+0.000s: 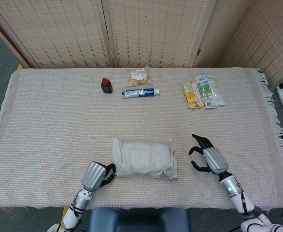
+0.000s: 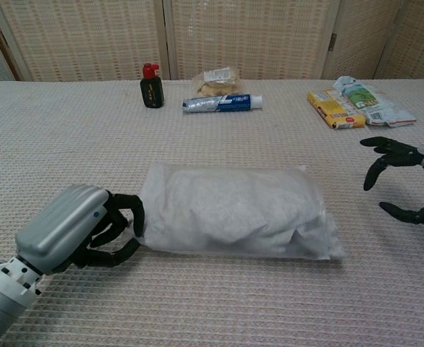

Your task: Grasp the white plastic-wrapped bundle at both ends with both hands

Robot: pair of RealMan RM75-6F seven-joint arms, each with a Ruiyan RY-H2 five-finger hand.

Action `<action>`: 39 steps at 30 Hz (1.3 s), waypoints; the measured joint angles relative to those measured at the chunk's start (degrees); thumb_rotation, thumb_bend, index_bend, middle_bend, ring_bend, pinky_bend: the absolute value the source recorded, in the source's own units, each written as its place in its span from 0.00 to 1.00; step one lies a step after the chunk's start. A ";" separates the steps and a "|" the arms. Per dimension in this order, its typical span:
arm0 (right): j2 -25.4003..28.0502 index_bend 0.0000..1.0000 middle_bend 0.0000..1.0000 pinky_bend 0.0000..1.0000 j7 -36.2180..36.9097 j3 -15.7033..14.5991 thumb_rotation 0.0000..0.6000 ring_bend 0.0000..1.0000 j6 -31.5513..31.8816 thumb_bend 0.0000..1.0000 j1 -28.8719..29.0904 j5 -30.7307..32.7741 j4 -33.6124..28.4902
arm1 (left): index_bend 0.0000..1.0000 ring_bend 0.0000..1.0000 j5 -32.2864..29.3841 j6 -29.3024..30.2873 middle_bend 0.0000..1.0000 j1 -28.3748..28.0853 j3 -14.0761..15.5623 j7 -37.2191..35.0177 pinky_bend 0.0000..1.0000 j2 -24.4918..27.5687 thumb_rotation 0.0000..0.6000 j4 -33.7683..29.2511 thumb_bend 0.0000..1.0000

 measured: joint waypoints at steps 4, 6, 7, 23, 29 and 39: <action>-2.46 0.36 0.00 0.00 4.06 -0.45 0.95 0.00 0.59 0.36 0.82 -0.89 2.82 | 0.69 1.00 -0.46 -0.16 1.00 -0.28 -0.43 0.25 1.00 0.86 1.00 -1.24 0.47; -3.48 0.36 0.00 0.00 6.39 -0.88 0.94 0.00 1.25 0.36 1.08 -1.50 3.93 | 0.69 1.00 -0.71 -0.44 1.00 -0.42 -0.58 0.35 1.00 1.27 1.00 -1.90 0.47; -3.89 0.36 0.00 0.00 7.36 -1.08 0.94 0.00 1.61 0.36 1.16 -1.80 4.47 | 0.68 1.00 -0.89 -0.64 1.00 -0.46 -0.66 0.30 1.00 1.39 1.00 -2.21 0.47; -12.43 0.36 0.00 0.00 20.08 -5.70 0.95 0.00 6.67 0.36 2.68 -6.16 18.72 | 0.68 1.00 -5.67 -6.82 1.00 -1.56 -3.42 0.71 1.00 4.82 1.00 -12.79 0.45; -14.78 0.36 0.00 0.00 20.72 -6.19 0.95 0.00 5.83 0.36 3.43 -5.97 20.99 | 0.68 1.00 -6.77 -8.62 1.00 -2.18 -4.09 1.42 1.00 5.95 1.00 -15.13 0.44; -20.48 0.66 0.04 0.00 21.31 -5.23 1.00 0.00 5.92 0.38 3.86 -4.13 25.51 | 0.68 1.00 -7.48 -9.39 1.00 -2.68 -4.66 1.87 1.00 6.27 1.00 -16.22 0.45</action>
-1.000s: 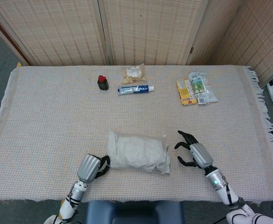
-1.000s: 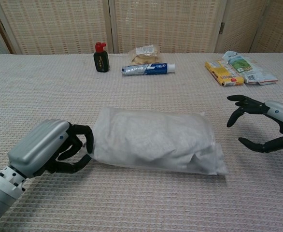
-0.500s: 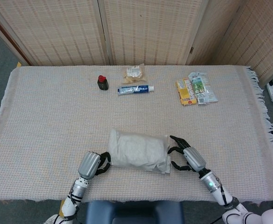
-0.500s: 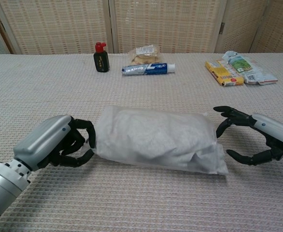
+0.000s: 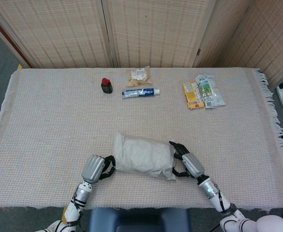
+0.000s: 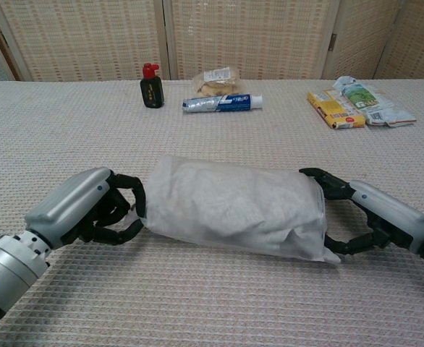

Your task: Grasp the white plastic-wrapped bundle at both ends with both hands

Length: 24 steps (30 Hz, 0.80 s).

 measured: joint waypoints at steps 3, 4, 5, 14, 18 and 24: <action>-1.11 0.79 0.09 0.00 -0.41 1.15 1.00 0.00 1.27 0.43 -0.32 1.15 0.48 | 0.68 1.00 0.09 0.22 1.00 -0.10 -0.10 0.10 1.00 0.12 1.00 -0.29 0.45; -1.33 0.82 0.10 0.00 -0.71 1.45 1.00 0.00 1.60 0.44 -0.41 1.40 0.55 | 0.68 1.00 0.09 0.27 1.00 -0.13 -0.15 0.15 1.00 0.19 1.00 -0.37 0.45; -1.49 0.85 0.12 0.00 -1.19 1.68 1.00 0.00 1.82 0.45 -0.52 1.65 0.58 | 0.68 1.00 0.06 0.31 1.00 -0.15 -0.23 0.16 1.00 0.24 1.00 -0.44 0.45; -0.31 0.90 0.15 0.00 -4.24 1.71 1.00 0.00 1.84 0.50 -1.15 2.70 -0.86 | 0.68 1.00 -0.76 0.05 1.00 -0.56 -1.27 0.21 1.00 0.78 1.00 0.22 0.45; 1.68 0.90 0.14 0.00 -5.27 1.53 1.00 0.00 2.52 0.50 -1.77 2.86 -2.42 | 0.68 1.00 -1.52 -0.41 1.00 -0.90 -2.07 0.21 1.00 1.28 1.00 1.69 0.45; 6.28 0.90 0.15 0.00 -7.00 1.54 1.00 0.00 3.56 0.50 -2.91 3.48 -5.96 | 0.69 1.00 -2.29 -0.57 1.00 -1.14 -2.82 0.18 1.00 2.05 1.00 4.61 0.45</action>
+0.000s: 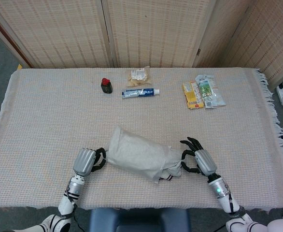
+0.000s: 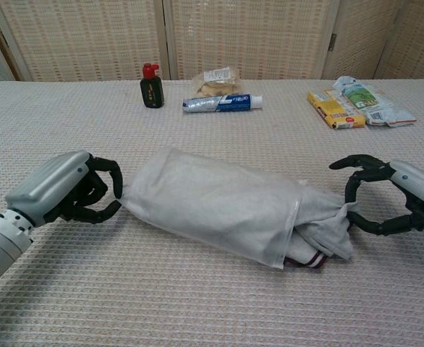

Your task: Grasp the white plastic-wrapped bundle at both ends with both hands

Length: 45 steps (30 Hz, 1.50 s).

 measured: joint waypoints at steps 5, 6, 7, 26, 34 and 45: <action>4.61 0.90 0.15 0.00 -1.74 -0.34 1.00 0.00 0.63 0.50 -1.04 0.28 -3.65 | 0.69 1.00 -0.32 0.31 1.00 0.06 -0.20 0.24 1.00 0.75 1.00 2.36 0.45; 5.80 0.90 0.15 0.00 -2.25 -0.49 1.00 0.00 0.83 0.50 -1.37 0.33 -4.50 | 0.69 1.00 -0.48 0.44 1.00 0.14 -0.29 0.43 1.00 0.97 1.00 3.01 0.45; 6.70 0.90 0.15 0.00 -2.64 -0.60 1.00 0.00 0.97 0.50 -1.63 0.37 -5.08 | 0.69 1.00 -0.62 0.55 1.00 0.22 -0.37 0.57 1.00 1.19 1.00 3.50 0.45; 20.73 0.57 0.08 0.00 -3.56 1.77 1.00 0.00 -0.43 0.45 -6.92 7.65 -6.63 | 0.51 1.00 -5.05 1.49 1.00 4.50 -1.60 1.49 1.00 9.31 1.00 3.79 0.35; 27.55 0.00 0.00 0.00 -9.55 1.18 1.00 0.00 -5.62 0.16 -6.21 8.57 -13.71 | 0.18 0.28 -9.00 -7.18 0.38 4.19 -1.20 4.01 0.39 15.87 0.72 -13.49 0.21; 45.94 0.00 0.00 0.00 -36.33 2.55 1.00 0.00 -2.96 0.12 -8.95 17.24 -41.45 | 0.18 0.07 -21.72 -17.34 0.18 3.03 -3.50 15.73 0.14 38.39 0.66 -39.25 0.18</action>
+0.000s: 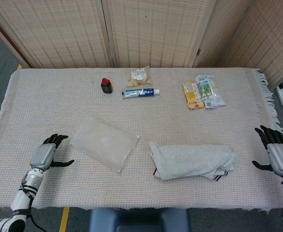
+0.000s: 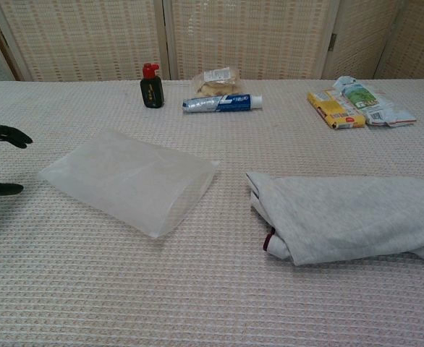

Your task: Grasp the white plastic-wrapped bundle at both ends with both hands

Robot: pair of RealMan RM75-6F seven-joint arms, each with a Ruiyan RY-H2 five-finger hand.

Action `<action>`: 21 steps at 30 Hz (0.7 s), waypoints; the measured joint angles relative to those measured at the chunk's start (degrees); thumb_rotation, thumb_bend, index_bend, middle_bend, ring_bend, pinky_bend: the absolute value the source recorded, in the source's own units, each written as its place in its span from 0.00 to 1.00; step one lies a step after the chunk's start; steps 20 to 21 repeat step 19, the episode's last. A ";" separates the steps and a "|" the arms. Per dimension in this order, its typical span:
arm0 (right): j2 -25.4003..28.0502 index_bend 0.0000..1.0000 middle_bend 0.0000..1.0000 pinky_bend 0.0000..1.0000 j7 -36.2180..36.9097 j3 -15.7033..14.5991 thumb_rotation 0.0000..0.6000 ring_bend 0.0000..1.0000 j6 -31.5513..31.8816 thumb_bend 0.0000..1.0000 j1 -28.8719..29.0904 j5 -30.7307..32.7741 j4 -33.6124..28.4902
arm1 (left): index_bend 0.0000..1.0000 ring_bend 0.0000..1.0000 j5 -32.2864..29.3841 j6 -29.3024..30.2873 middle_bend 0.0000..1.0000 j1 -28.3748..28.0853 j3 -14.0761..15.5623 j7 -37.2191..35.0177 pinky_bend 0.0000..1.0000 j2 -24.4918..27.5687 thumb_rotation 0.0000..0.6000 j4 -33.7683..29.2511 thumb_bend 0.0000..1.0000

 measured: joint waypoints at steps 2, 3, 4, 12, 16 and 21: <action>1.64 0.00 0.00 0.00 -5.48 0.27 1.00 0.00 3.00 0.12 -1.24 1.44 -3.69 | 0.19 0.07 0.47 2.94 0.17 0.86 0.14 2.06 0.13 1.04 0.66 -0.91 0.18; 2.50 0.00 0.00 0.00 -8.64 0.42 1.00 0.00 5.23 0.12 -2.16 2.29 -6.17 | 0.19 0.07 0.87 5.31 0.17 1.61 0.33 2.99 0.13 1.54 0.66 -1.57 0.18; 2.96 0.00 0.00 0.00 -10.52 0.49 1.00 0.00 6.94 0.12 -2.92 2.81 -7.79 | 0.19 0.07 1.23 7.18 0.17 2.30 0.55 3.52 0.13 2.00 0.66 -2.11 0.18; 2.01 0.00 0.00 0.00 -14.30 -0.50 1.00 0.00 15.82 0.12 -9.34 1.60 -11.83 | 0.20 0.07 12.10 24.74 0.18 13.26 6.36 -0.59 0.12 5.28 0.66 -4.32 0.18; 2.52 0.00 0.00 0.00 -12.35 -0.72 1.00 0.00 14.76 0.12 -9.73 1.29 -12.81 | 0.21 0.07 16.76 27.97 0.19 16.47 8.71 -4.15 0.12 6.01 0.66 -3.87 0.19; 3.35 0.00 0.00 0.00 -11.95 -0.99 1.00 0.00 12.89 0.13 -9.75 1.31 -13.85 | 0.21 0.07 19.06 27.48 0.19 16.48 9.93 -5.39 0.12 6.45 0.66 -3.08 0.19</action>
